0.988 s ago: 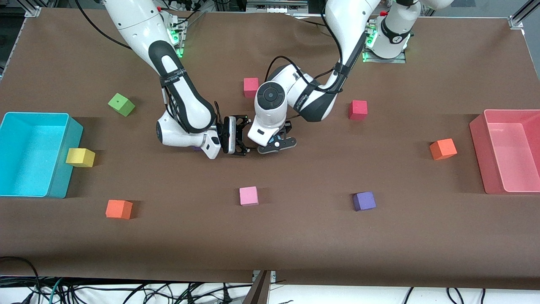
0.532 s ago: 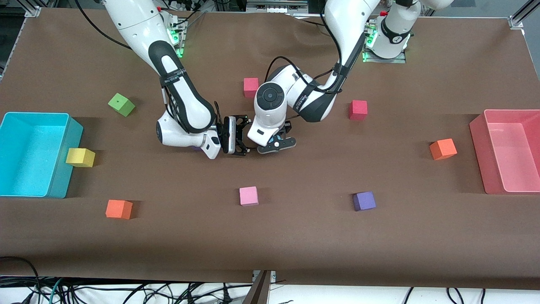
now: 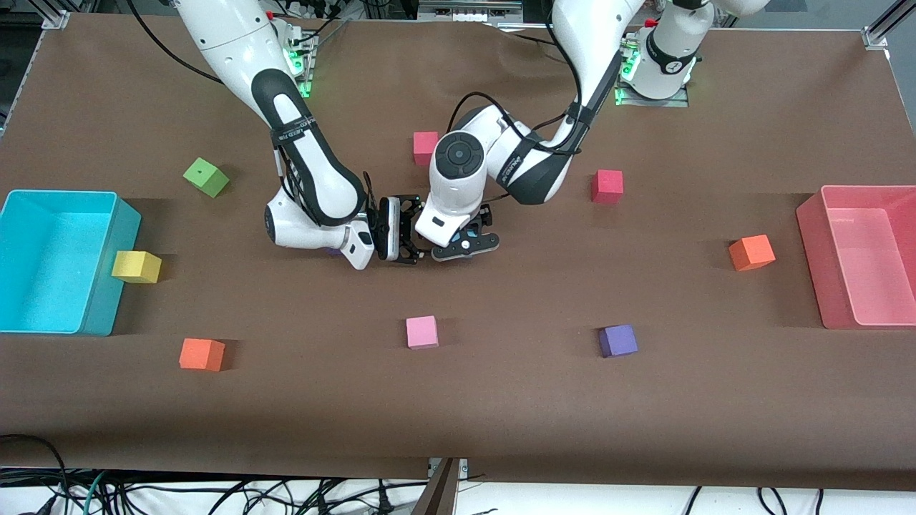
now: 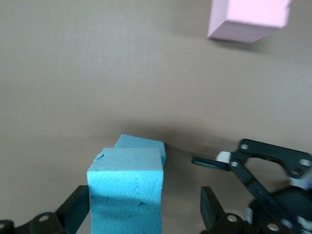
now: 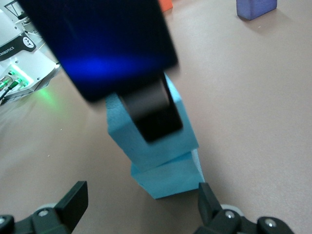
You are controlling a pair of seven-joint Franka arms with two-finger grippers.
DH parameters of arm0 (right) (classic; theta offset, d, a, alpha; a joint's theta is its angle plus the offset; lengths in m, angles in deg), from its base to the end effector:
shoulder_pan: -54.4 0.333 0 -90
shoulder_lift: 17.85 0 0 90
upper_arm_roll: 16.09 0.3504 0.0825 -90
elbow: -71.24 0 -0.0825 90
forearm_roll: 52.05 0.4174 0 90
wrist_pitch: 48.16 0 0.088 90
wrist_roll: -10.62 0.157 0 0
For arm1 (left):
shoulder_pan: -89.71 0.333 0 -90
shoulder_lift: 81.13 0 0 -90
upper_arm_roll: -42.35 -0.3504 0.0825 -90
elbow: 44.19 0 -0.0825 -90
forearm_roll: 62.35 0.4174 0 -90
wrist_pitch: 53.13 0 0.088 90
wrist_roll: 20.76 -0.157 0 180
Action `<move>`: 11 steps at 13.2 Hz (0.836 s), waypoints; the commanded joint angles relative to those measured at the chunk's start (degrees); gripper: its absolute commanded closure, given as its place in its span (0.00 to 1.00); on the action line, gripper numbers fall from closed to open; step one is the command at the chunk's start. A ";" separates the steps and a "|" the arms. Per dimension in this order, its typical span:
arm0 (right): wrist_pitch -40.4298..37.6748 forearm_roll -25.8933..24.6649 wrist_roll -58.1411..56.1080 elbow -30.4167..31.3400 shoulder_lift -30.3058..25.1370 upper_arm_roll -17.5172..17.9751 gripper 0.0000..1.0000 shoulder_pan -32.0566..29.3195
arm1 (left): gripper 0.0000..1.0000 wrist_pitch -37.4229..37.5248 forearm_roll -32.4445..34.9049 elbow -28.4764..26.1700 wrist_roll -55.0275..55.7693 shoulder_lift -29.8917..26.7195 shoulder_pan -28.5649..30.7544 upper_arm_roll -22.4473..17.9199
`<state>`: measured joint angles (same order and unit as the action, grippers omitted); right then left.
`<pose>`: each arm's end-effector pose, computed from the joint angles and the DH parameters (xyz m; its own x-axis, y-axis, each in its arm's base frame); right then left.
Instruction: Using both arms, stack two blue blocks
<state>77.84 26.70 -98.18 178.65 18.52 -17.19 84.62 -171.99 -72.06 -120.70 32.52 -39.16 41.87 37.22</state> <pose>0.5509 0.3917 0.1369 0.3071 0.6071 0.7329 0.9318 -0.0350 -0.3614 0.5613 -0.5585 0.2574 0.9690 0.2376 -0.0671 0.2416 -0.9686 0.0593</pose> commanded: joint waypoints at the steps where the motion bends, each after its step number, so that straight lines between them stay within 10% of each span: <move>1: -2.67 0.00 -0.98 0.52 -0.95 -0.92 0.00 -1.12 | 0.00 4.24 -1.63 -3.54 -6.06 -7.23 2.57 -0.67; 6: -22.06 -19.29 4.09 -4.90 -3.15 -14.17 0.00 -1.13 | 0.00 13.90 -1.28 -13.38 -17.13 -23.31 14.51 -0.67; 11: -42.74 -40.22 37.26 -26.07 -3.33 -19.47 0.00 -1.22 | 0.00 19.45 5.10 -24.55 -31.64 -40.63 24.64 -0.76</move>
<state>40.79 -7.90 -72.73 160.02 14.68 -35.96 82.91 -152.88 -70.83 -138.13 4.44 -72.30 65.22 35.65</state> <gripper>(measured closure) 0.000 0.000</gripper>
